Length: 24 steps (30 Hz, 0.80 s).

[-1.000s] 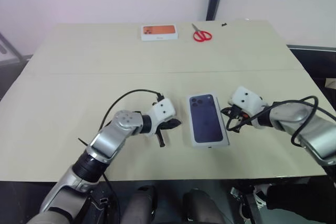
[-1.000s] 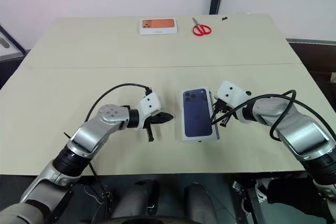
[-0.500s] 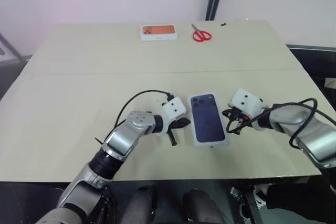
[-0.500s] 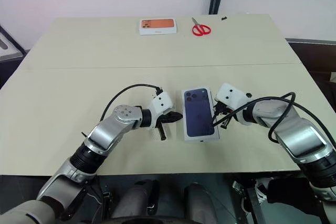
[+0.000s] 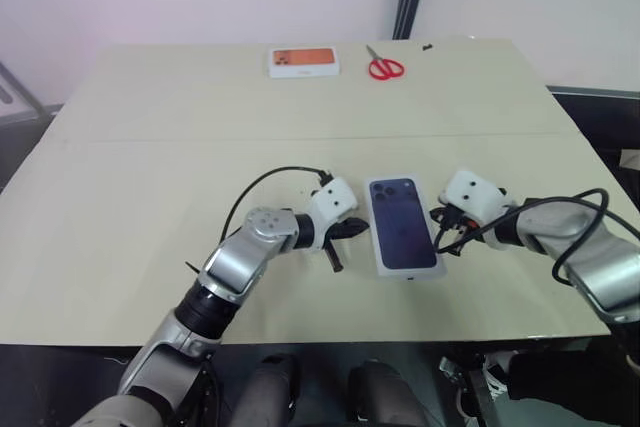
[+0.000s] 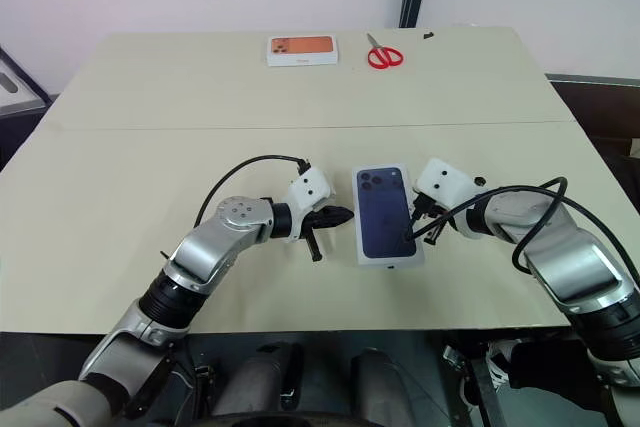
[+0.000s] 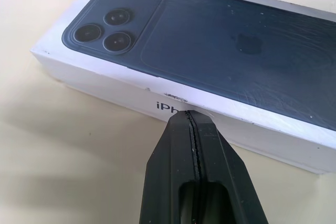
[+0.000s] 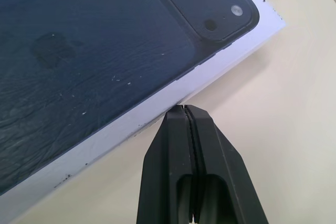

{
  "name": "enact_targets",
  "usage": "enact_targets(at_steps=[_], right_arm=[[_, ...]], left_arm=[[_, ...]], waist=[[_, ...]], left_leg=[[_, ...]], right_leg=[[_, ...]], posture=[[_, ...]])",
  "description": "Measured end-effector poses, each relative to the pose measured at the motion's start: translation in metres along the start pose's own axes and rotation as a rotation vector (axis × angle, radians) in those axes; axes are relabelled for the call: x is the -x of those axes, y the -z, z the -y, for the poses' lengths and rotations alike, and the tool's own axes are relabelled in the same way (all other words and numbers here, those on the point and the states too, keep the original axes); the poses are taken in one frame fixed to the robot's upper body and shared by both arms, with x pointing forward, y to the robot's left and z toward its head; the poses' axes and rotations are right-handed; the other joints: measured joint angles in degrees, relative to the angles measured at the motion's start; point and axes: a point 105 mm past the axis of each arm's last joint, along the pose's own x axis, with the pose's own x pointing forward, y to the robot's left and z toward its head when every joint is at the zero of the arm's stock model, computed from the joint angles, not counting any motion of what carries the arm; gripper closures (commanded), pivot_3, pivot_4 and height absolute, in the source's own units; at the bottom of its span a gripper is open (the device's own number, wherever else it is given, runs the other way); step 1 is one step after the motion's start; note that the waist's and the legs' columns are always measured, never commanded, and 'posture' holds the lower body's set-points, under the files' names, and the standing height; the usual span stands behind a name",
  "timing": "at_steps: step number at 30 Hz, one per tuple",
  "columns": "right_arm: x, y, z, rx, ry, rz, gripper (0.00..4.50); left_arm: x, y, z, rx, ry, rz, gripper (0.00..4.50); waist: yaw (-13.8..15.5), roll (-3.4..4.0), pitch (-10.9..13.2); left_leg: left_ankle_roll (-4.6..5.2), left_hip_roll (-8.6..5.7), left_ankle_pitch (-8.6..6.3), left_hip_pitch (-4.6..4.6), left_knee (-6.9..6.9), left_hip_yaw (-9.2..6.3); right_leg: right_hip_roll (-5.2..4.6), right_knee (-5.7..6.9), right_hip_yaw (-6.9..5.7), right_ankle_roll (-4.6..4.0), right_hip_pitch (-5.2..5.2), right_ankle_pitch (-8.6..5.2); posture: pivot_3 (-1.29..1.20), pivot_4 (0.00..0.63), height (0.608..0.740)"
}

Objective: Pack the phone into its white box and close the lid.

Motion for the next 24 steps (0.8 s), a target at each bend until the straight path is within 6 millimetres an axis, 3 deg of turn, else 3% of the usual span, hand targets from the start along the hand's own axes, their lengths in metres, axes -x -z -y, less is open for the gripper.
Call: enact_targets(at_steps=[18,21,24], right_arm=[[0.0,0.01,-0.001,-0.026,0.002,-0.021,4.49],[0.01,0.006,0.008,-0.025,0.02,0.01,4.49],[0.027,-0.001,0.014,-0.041,0.002,0.079,4.49]], left_arm=[[-0.002,-0.002,-0.001,-0.011,0.008,-0.005,4.5],[0.002,-0.005,-0.007,0.012,-0.016,0.02,4.5],[0.006,-0.02,-0.026,0.041,-0.079,0.072,4.5]], waist=[[0.0,0.0,0.0],[0.0,0.0,0.0],[0.1,-0.02,0.0]], left_leg=[[-0.03,0.0,0.02,0.0,0.0,0.0],[-0.01,-0.01,0.01,0.0,0.01,0.0],[0.0,0.0,0.0,0.0,0.03,-0.03]], right_leg=[[0.0,0.01,0.0,0.0,0.0,0.0],[0.0,0.01,-0.01,0.0,0.0,0.0],[0.01,0.01,-0.05,0.0,0.04,0.0]], posture=[[0.0,0.15,0.74],[0.0,0.15,0.74],[0.0,0.15,0.74]])
